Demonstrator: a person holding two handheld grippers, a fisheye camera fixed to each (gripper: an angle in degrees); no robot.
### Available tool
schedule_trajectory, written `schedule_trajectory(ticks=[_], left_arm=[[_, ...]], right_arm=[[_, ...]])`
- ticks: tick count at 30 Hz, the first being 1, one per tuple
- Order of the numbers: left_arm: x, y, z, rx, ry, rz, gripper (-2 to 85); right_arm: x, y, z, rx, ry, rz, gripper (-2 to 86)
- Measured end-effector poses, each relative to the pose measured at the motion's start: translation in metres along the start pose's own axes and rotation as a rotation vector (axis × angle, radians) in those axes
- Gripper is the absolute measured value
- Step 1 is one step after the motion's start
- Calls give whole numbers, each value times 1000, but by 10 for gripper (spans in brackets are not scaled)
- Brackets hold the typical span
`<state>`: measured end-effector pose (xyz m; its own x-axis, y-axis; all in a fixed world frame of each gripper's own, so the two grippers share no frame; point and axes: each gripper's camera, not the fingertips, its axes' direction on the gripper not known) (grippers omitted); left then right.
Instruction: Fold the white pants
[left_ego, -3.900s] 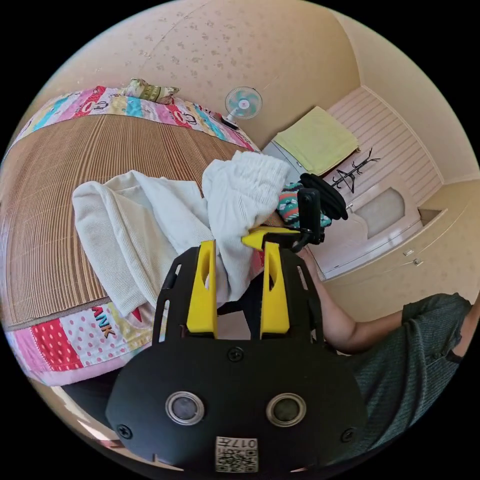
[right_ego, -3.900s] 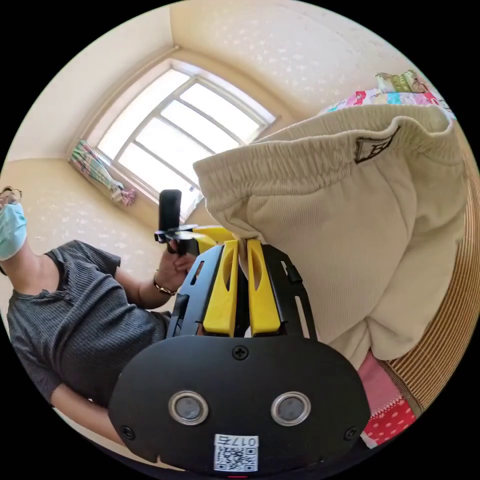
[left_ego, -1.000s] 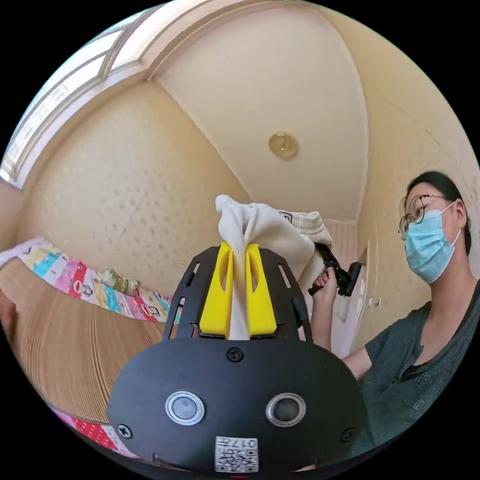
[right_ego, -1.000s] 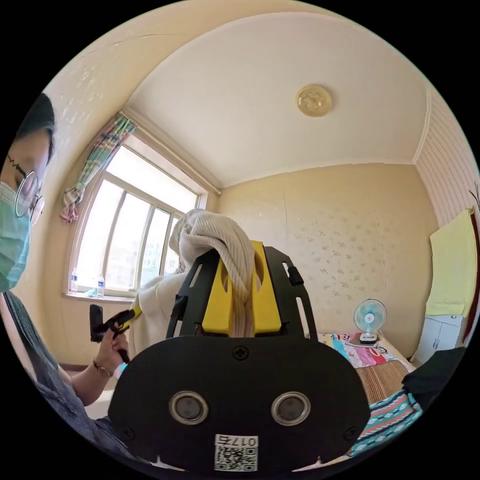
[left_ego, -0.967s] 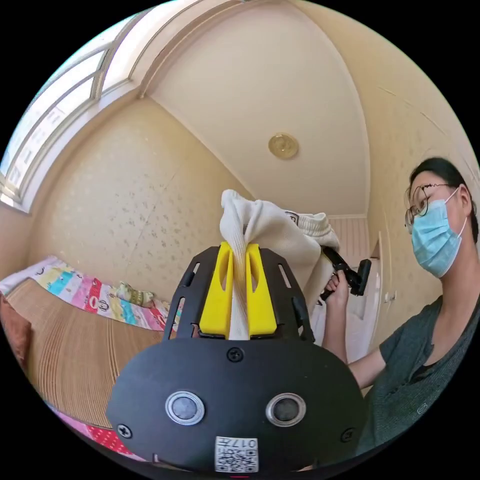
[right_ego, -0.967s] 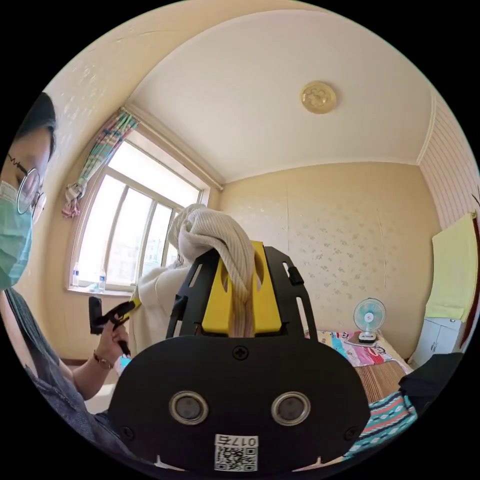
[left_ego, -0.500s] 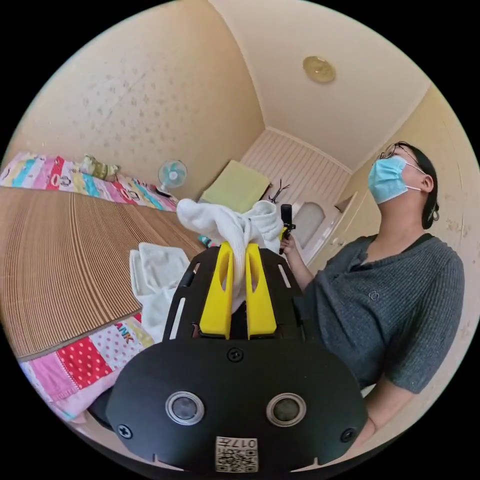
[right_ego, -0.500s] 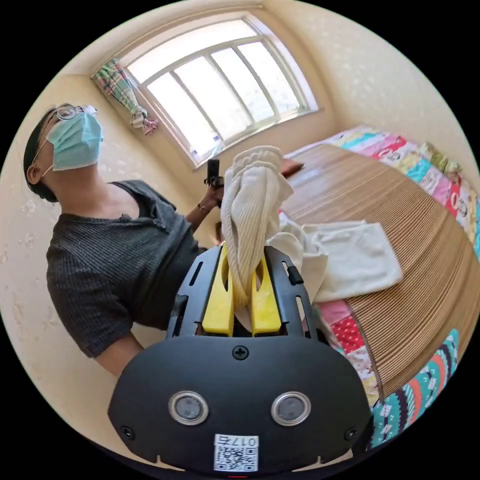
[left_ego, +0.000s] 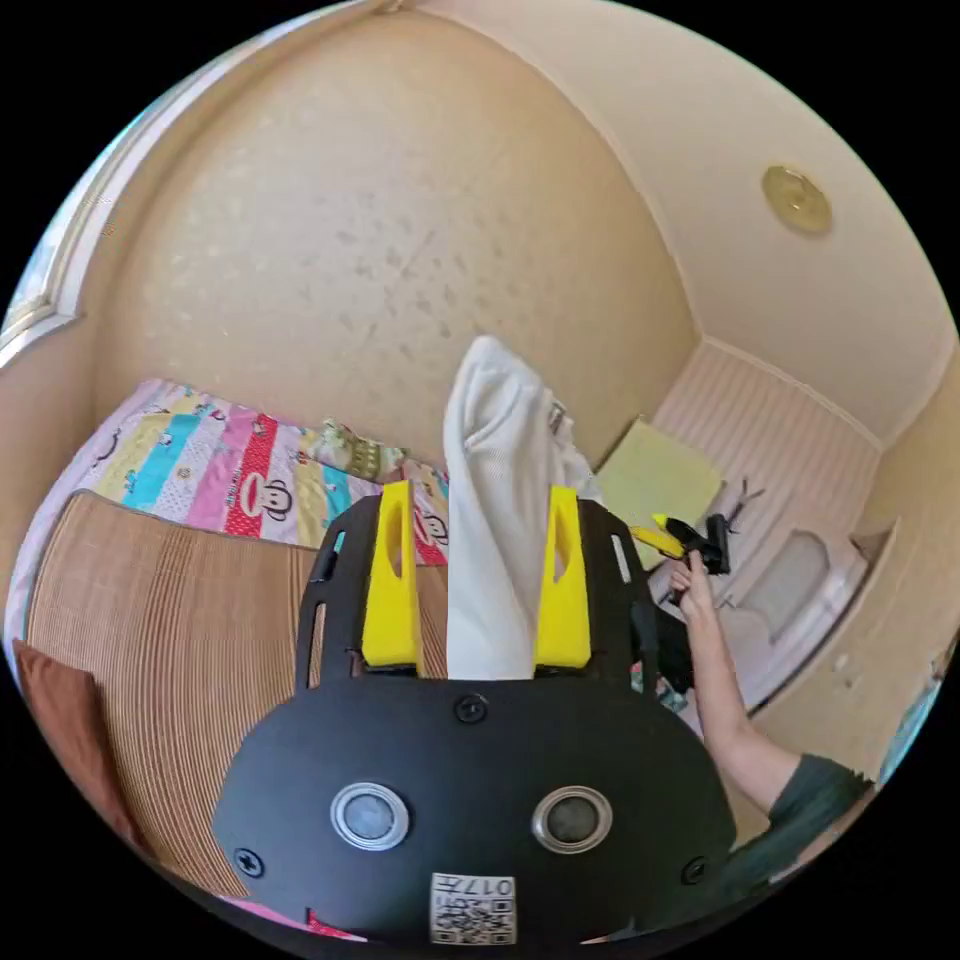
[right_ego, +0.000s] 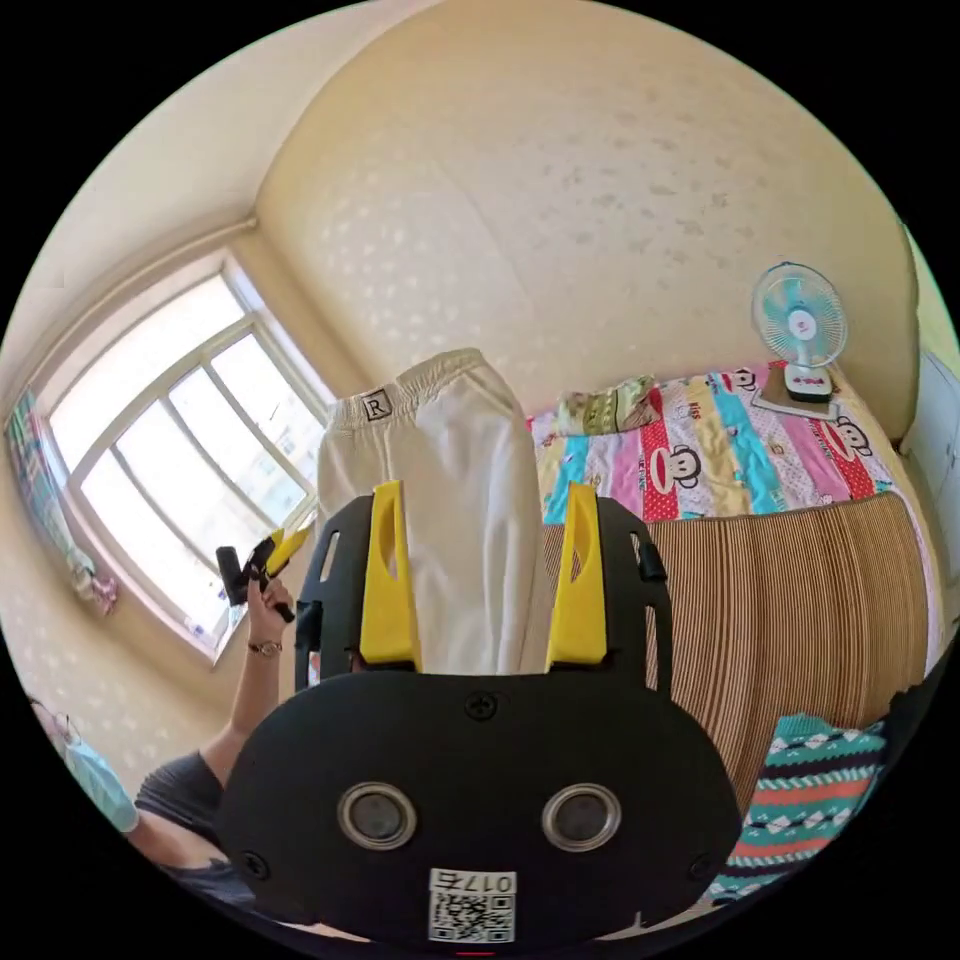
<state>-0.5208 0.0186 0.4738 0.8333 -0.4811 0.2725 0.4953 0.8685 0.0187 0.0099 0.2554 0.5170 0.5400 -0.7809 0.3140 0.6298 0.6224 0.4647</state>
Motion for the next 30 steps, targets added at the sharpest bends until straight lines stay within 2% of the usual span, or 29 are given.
schedule_trajectory(ticks=[1, 3, 5, 8, 10, 14, 18, 21, 24, 26, 28, 30], left_arm=[[0, 5, 5, -12, 9, 17, 178], [1, 47, 39, -157, 18, 130, 173], [-6, 98, 69, -298, -6, 159, 168], [-30, 196, 108, -510, 111, 98, 166], [-42, 252, 118, -597, 217, 29, 162], [-55, 354, 103, -653, 321, -114, 148], [-61, 412, 65, -675, 327, -204, 144], [-69, 427, 23, -642, 286, -232, 143], [-78, 429, -24, -589, 274, -239, 138], [-82, 425, -52, -544, 251, -235, 136], [-86, 421, -77, -494, 238, -233, 136], [-95, 417, -104, -427, 235, -252, 136]], right_arm=[[-4, 6, 4, 1, -9, -6, 157], [-7, 26, 26, -94, -5, -55, 142], [5, 74, 75, -290, 59, -100, 136], [39, 154, 151, -585, 88, -104, 145], [62, 206, 186, -706, 75, -69, 147], [101, 302, 229, -792, 63, 32, 149], [106, 328, 227, -700, 166, 33, 123], [97, 300, 219, -737, 109, 71, 69], [47, 246, 157, -466, 51, 14, 41], [-16, 212, 112, -292, -5, -119, 32], [-66, 200, 92, -211, -67, -245, 29], [-107, 203, 93, -208, -141, -350, 28]])
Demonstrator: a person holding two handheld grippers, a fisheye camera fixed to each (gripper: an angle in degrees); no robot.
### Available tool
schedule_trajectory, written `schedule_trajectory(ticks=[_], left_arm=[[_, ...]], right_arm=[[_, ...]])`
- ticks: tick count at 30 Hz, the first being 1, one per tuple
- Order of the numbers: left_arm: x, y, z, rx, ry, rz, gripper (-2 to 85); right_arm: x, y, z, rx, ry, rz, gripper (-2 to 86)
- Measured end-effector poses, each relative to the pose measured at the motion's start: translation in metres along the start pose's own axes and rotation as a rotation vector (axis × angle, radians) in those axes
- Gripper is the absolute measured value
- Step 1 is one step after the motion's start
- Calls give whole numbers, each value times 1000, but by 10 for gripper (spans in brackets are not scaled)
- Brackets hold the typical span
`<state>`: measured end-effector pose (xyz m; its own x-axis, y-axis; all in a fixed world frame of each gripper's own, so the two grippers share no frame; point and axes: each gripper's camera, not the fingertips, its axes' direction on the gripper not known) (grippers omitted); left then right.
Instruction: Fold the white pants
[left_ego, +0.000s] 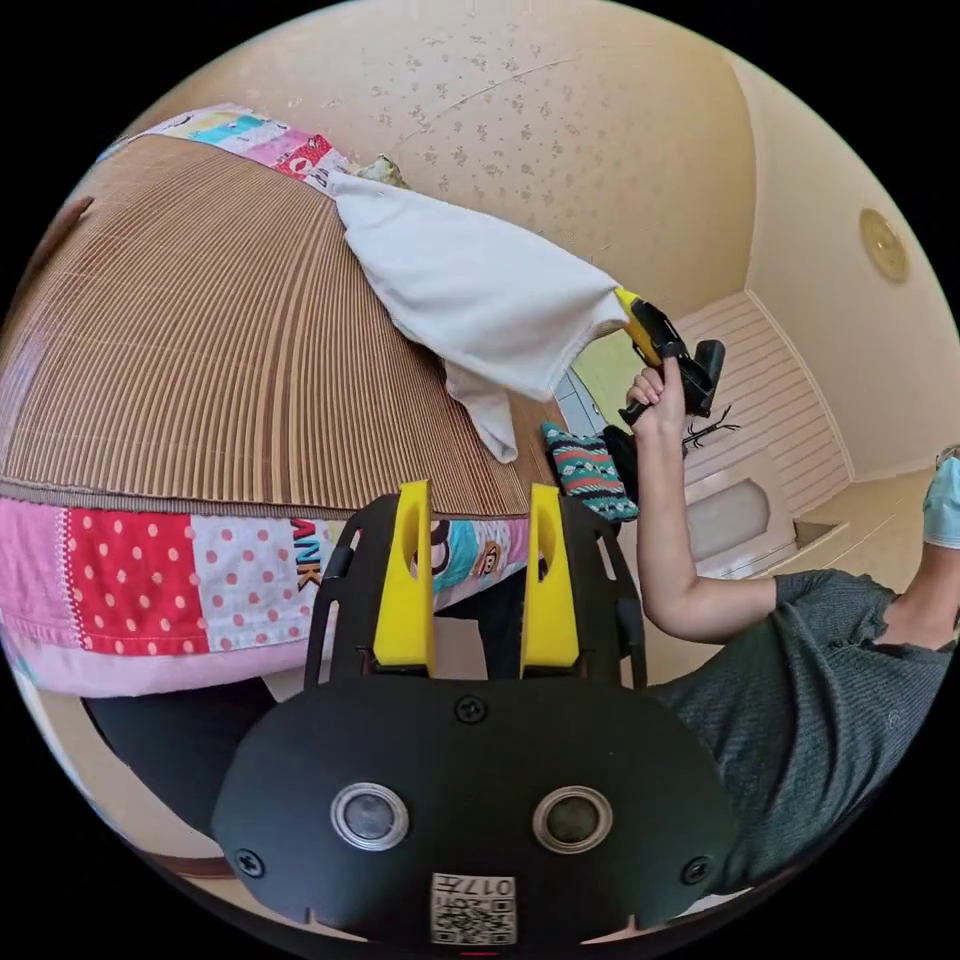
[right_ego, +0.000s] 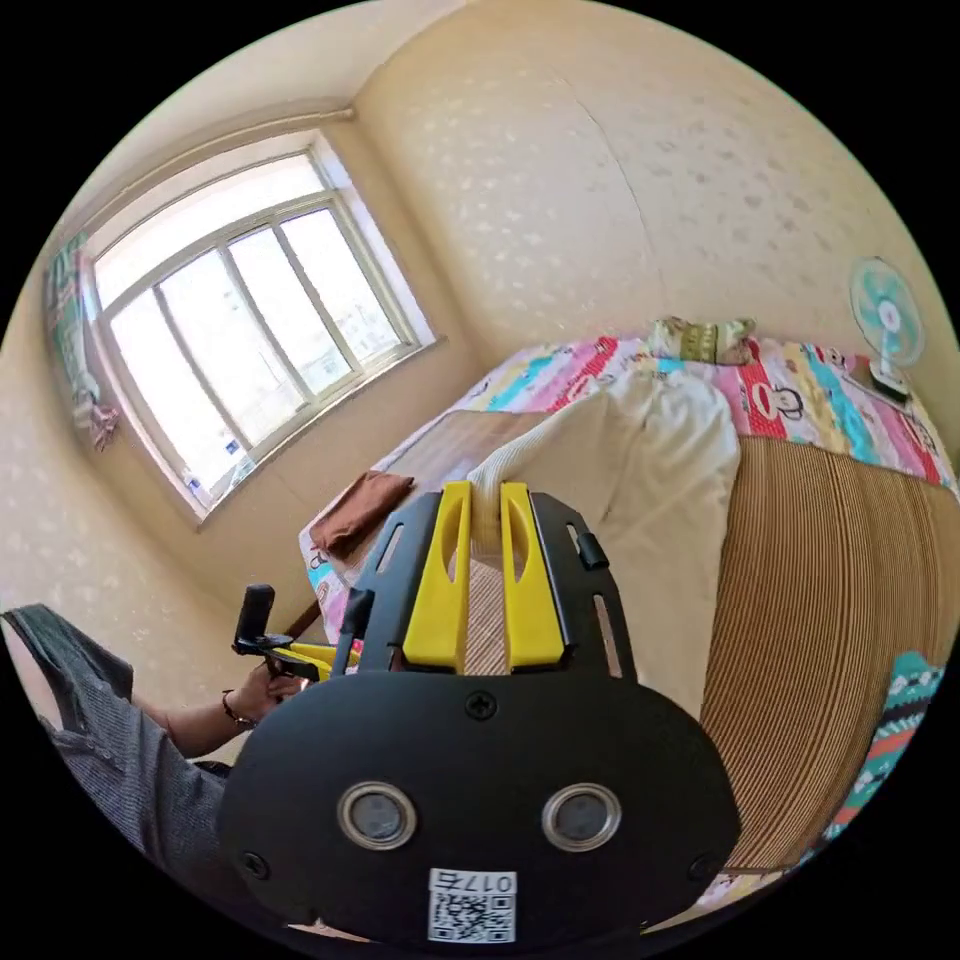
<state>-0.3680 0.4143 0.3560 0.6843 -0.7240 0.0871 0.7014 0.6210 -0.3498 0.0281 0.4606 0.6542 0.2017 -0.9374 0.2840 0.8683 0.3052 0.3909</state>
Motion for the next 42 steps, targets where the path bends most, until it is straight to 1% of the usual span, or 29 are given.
schedule_trajectory(ticks=[2, 3, 4, 5, 6, 7, 8, 9, 11, 15, 17, 19, 20, 22, 23, 25, 27, 29, 30, 31, 33, 34, 36, 39, 40, 41, 42], left_arm=[[-5, 3, -14, 42, 5, -15, 137], [-10, 5, -21, 62, -1, -38, 139], [-12, 7, -25, 72, -8, -57, 141], [-17, 10, -31, 98, -22, -93, 144], [-19, 13, -37, 123, -35, -116, 147], [-20, 15, -39, 130, -43, -125, 147], [-22, 17, -41, 128, -65, -143, 148], [-24, 18, -40, 111, -93, -154, 148], [-27, 18, -37, 83, -149, -165, 148], [-40, -2, -20, 12, -285, -168, 148], [-46, -14, -11, -6, -292, -180, 148], [-47, -25, -4, 1, -304, -167, 148], [-47, -31, 1, 6, -356, -158, 146], [-47, -39, 13, -11, -435, -144, 141], [-51, -44, 25, -49, -461, -142, 137], [-63, -48, 49, -157, -452, -169, 120], [-60, -41, 50, -133, -540, -179, 71], [-57, -37, 50, -160, -528, -144, 54], [-55, -33, 46, -168, -493, -121, 51], [-54, -31, 43, -164, -463, -105, 50], [-47, -21, 19, -129, -299, -56, 48], [-45, -19, 12, -120, -276, -47, 48], [-34, -7, -7, -116, -257, 11, 48], [-30, 7, -21, -108, -283, 9, 51], [-31, 10, -23, -101, -297, -4, 51], [-33, 15, -28, -94, -329, -28, 52], [-35, 20, -32, -91, -364, -53, 54]], right_arm=[[-37, 7, 40, -95, -145, -97, 30], [-43, 13, 55, -132, -179, -104, 30], [-52, 30, 83, -213, -239, -103, 30], [-56, 51, 108, -285, -356, -104, 24], [-56, 62, 119, -319, -436, -97, 21], [-53, 84, 138, -382, -562, -50, 18], [-44, 105, 151, -432, -590, 29, 15], [-38, 115, 154, -450, -574, 71, 14], [-6, 143, 152, -494, -473, 208, 14], [49, 155, 120, -462, -342, 332, 28], [85, 154, 102, -471, -203, 414, 66], [108, 154, 102, -531, -150, 488, 116], [118, 154, 103, -554, -155, 521, 145], [121, 156, 107, -536, -187, 525, 149], [121, 158, 115, -546, -207, 524, 138], [120, 161, 124, -541, -221, 530, 113], [122, 163, 126, -517, -232, 543, 93], [132, 168, 123, -500, -289, 581, 74], [133, 169, 121, -497, -318, 579, 70], [133, 170, 114, -474, -380, 560, 61], [127, 170, 97, -416, -470, 505, 52], [120, 169, 86, -394, -519, 461, 48], [110, 169, 72, -400, -548, 401, 43], [107, 167, 48, -443, -503, 307, 39], [115, 166, 30, -413, -421, 304, 37], [130, 166, 10, -367, -288, 352, 41], [139, 166, -1, -342, -218, 387, 44]])
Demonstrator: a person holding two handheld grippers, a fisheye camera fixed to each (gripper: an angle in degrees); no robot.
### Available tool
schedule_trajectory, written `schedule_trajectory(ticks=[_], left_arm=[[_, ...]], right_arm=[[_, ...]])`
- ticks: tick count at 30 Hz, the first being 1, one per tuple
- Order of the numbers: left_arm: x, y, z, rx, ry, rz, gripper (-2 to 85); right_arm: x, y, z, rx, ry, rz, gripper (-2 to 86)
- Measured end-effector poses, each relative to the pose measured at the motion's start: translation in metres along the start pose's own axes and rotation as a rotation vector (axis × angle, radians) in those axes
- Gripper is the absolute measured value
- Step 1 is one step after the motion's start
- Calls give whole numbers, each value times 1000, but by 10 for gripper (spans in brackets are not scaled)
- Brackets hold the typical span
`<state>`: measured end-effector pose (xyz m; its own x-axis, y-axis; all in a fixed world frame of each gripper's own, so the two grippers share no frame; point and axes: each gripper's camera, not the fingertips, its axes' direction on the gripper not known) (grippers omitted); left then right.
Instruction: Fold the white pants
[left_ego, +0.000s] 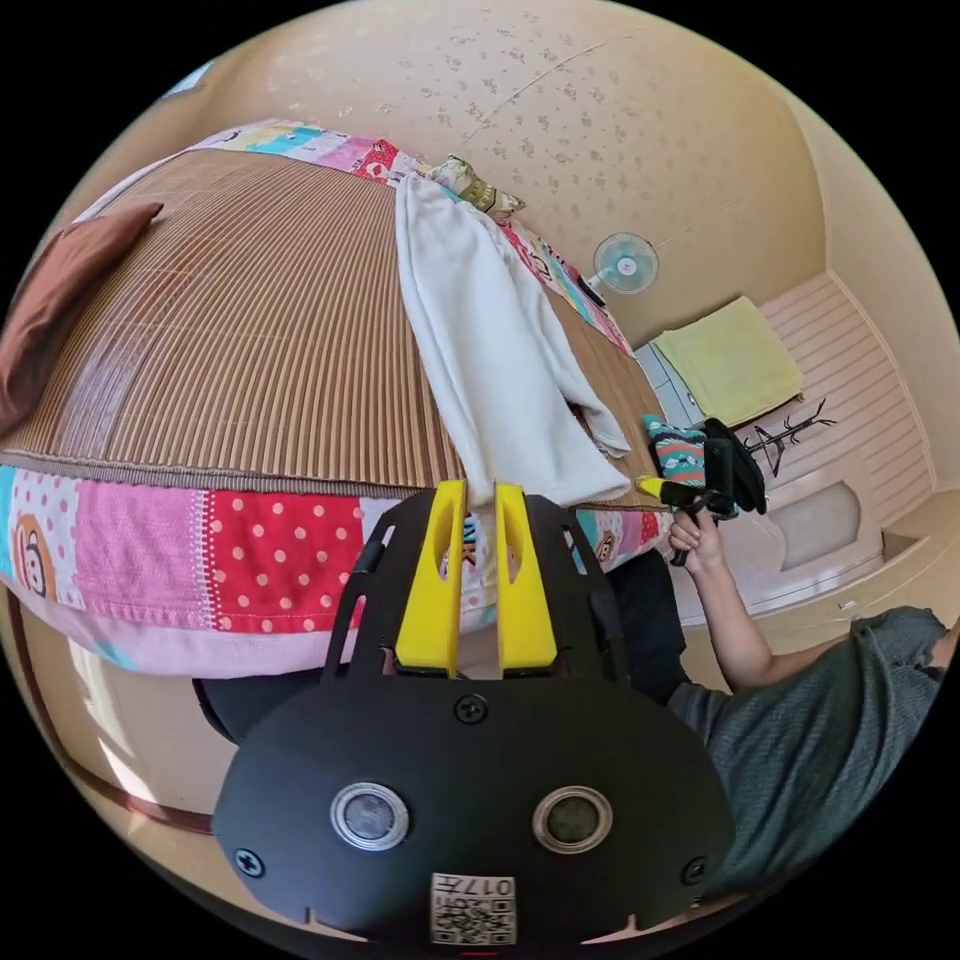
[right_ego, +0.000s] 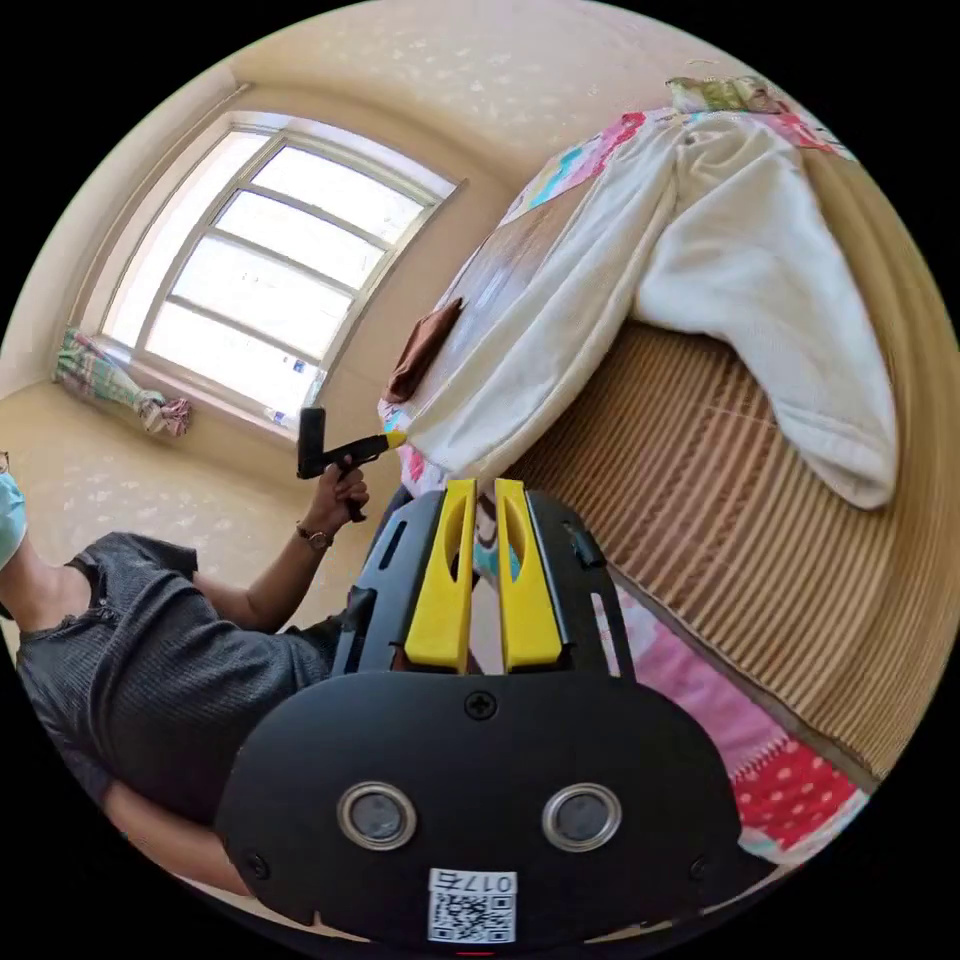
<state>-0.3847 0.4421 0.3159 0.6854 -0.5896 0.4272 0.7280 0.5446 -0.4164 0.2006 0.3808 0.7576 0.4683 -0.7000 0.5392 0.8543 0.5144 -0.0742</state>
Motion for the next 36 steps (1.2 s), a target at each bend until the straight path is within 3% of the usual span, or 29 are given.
schedule_trajectory(ticks=[2, 5, 9, 12, 15, 17, 20, 22, 26, 31, 33, 36], left_arm=[[-5, 6, -5, 5, -36, -36, 58], [-11, 14, -9, 21, -20, -67, 61], [-7, 17, -9, 29, 5, -85, 62], [3, 16, -12, 44, 6, -73, 58], [9, 17, -17, 46, 12, -66, 52], [10, 19, -21, 51, 13, -64, 51], [8, 23, -26, 52, 12, -74, 50], [7, 26, -27, 56, 11, -85, 50], [10, 29, -18, 38, 10, -86, 53], [40, 11, 7, 7, -44, -4, 102], [59, -10, 24, 3, -154, 61, 113], [54, -34, 50, 2, -315, -1, 135]], right_arm=[[33, 2, -47, 142, 156, 183, 67], [75, 0, -79, 250, 217, 349, 117], [110, -15, -69, 172, 257, 432, 128], [118, -28, -50, 94, 202, 410, 82], [110, -31, -61, 169, -129, 308, 45], [112, -13, -96, 447, -560, 238, 33], [126, 22, -135, 714, -755, 224, 25], [134, 44, -160, 767, -614, 257, 23], [159, 77, -180, 579, -90, 530, 24], [171, 83, -154, 465, -30, 535, 28], [164, 80, -149, 450, 37, 523, 29], [154, 79, -140, 444, 104, 511, 29]])
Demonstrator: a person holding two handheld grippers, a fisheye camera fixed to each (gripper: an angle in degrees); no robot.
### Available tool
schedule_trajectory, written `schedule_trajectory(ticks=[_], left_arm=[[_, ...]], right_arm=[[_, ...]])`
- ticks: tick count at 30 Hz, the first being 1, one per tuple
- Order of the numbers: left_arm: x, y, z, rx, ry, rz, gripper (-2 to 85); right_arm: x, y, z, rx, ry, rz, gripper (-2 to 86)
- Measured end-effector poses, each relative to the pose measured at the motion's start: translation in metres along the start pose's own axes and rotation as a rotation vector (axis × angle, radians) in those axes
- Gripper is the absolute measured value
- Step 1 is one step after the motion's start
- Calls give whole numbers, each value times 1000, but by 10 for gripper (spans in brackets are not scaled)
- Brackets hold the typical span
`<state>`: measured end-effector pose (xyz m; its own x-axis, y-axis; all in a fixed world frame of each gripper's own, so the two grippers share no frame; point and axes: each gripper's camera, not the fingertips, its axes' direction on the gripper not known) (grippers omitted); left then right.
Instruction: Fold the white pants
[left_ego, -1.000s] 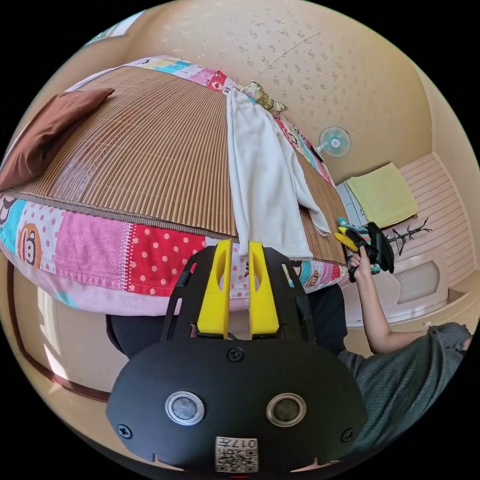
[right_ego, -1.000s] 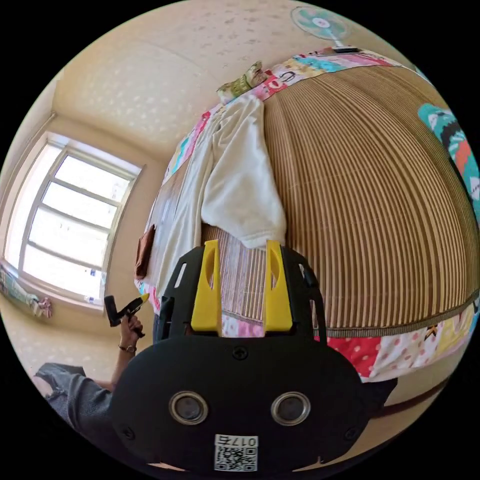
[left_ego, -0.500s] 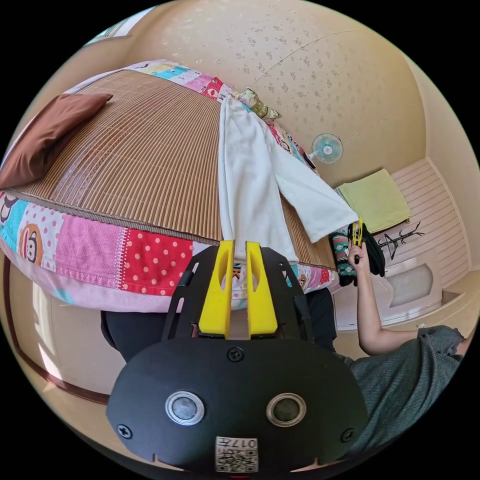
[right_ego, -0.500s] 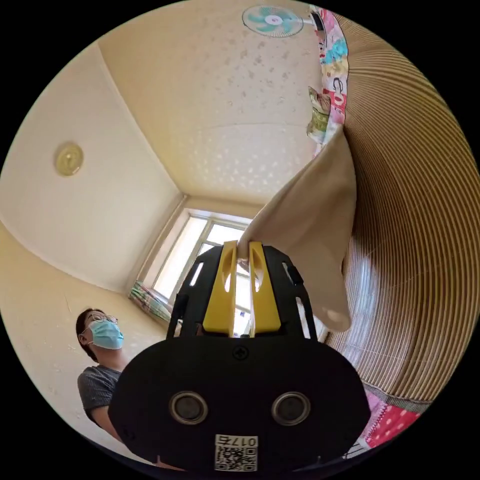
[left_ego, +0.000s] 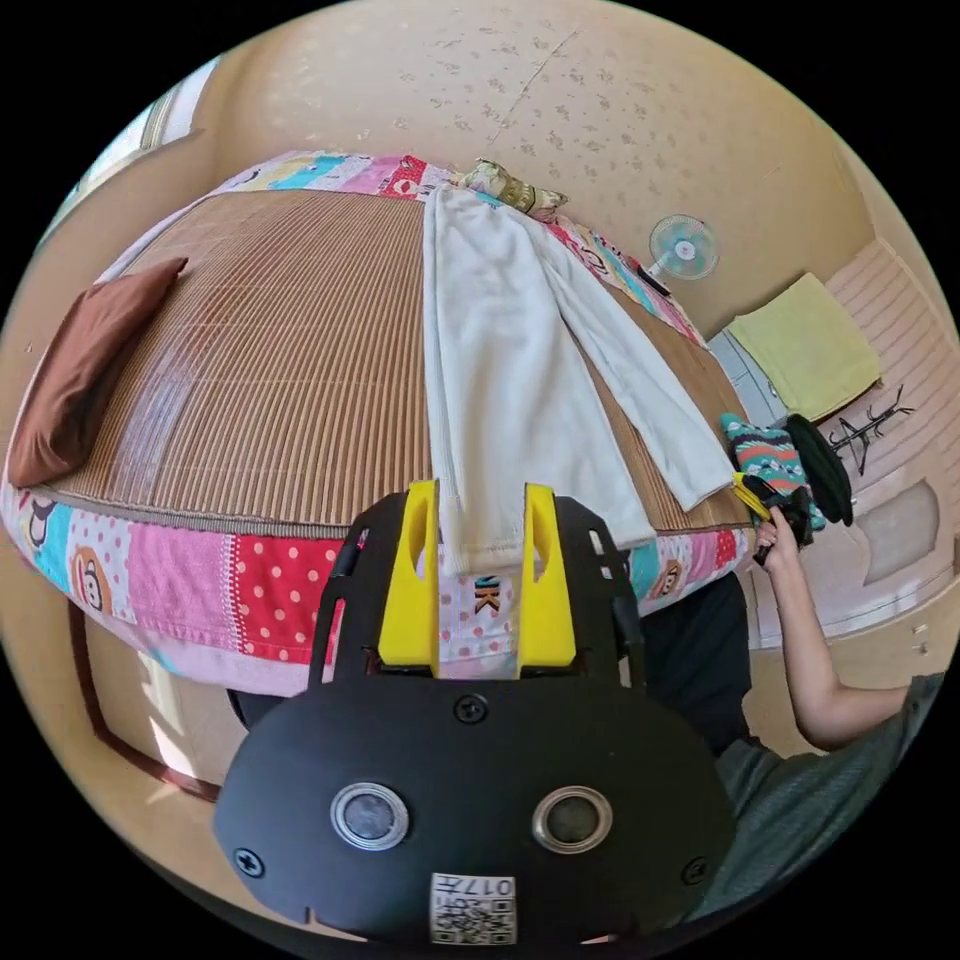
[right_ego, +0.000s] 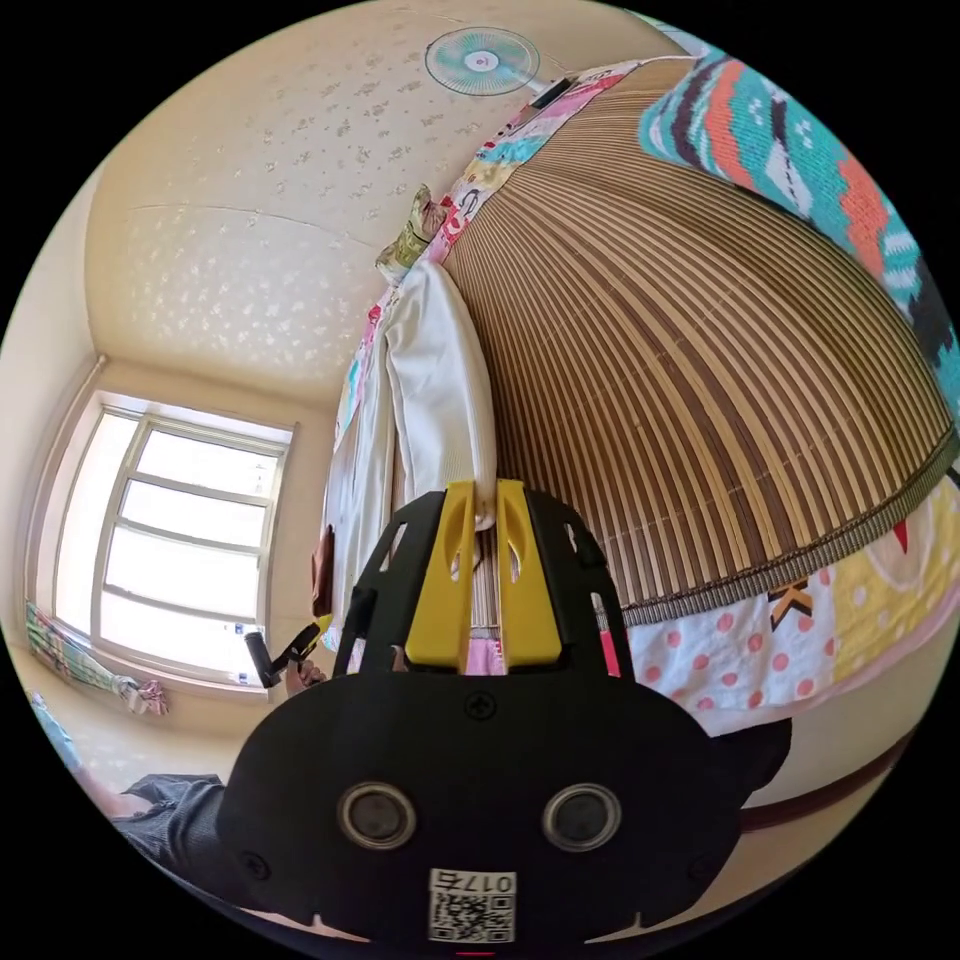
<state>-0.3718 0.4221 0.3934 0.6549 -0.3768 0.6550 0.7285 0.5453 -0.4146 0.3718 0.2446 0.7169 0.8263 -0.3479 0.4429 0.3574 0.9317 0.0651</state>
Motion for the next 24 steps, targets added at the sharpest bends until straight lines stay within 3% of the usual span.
schedule_trajectory(ticks=[2, 5, 7, 11, 14, 16, 19, 21, 24], left_arm=[[-5, -9, 28, -100, -30, -27, 142], [6, -4, 34, -104, -83, 66, 103], [11, 5, 35, -117, -39, 116, 40], [2, 30, 28, -190, 108, 186, 31], [-16, 50, 23, -285, 294, 190, 31], [-31, 62, 17, -317, 325, 159, 35], [-59, 75, -11, -230, 275, 37, 66], [-65, 76, -51, -26, 258, -26, 108], [-40, 50, -71, 84, 422, 69, 119]], right_arm=[[0, 9, 0, 15, -19, -11, 30], [3, 21, -3, -7, -42, -31, 30], [3, 29, -6, -41, -15, -57, 30], [2, 59, -24, -90, 57, -126, 28], [10, 83, -60, -50, 14, -129, 27], [14, 96, -87, 2, -35, -126, 26], [-4, 107, -121, 50, -71, -211, 25], [-32, 106, -127, 39, -109, -294, 24], [-96, 101, -98, -49, -272, -483, 24]])
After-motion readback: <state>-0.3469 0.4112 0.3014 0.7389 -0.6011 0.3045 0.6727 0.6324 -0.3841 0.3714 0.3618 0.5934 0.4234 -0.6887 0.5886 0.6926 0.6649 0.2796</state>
